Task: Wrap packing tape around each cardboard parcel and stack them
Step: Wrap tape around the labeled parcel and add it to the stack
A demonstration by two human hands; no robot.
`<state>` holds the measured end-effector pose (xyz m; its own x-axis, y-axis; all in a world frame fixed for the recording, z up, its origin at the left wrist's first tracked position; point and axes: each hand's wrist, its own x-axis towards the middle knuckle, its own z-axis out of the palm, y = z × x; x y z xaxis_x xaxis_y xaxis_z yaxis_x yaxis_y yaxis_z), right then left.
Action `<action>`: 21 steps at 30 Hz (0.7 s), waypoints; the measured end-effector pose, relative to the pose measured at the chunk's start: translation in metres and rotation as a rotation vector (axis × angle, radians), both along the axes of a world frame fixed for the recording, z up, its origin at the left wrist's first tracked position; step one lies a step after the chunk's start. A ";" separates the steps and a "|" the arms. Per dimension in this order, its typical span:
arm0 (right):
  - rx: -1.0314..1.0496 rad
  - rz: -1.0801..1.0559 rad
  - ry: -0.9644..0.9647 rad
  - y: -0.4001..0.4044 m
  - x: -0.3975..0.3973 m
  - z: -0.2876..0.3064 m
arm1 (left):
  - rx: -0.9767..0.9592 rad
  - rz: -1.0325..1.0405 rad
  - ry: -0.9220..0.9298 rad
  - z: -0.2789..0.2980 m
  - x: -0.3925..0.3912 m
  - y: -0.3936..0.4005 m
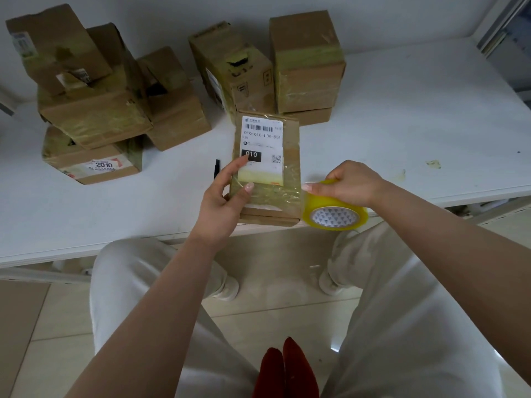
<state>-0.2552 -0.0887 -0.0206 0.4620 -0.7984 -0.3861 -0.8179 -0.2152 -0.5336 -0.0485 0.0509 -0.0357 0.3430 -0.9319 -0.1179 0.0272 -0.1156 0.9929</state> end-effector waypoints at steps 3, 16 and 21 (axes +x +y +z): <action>-0.052 -0.012 0.056 -0.002 -0.004 -0.002 | -0.018 0.009 0.044 0.004 0.001 -0.003; 0.146 -0.008 -0.121 0.000 -0.002 0.000 | 0.083 -0.056 0.321 -0.006 0.001 -0.004; 0.117 -0.002 -0.052 0.004 0.000 -0.007 | 0.223 -0.007 0.210 -0.026 -0.001 0.002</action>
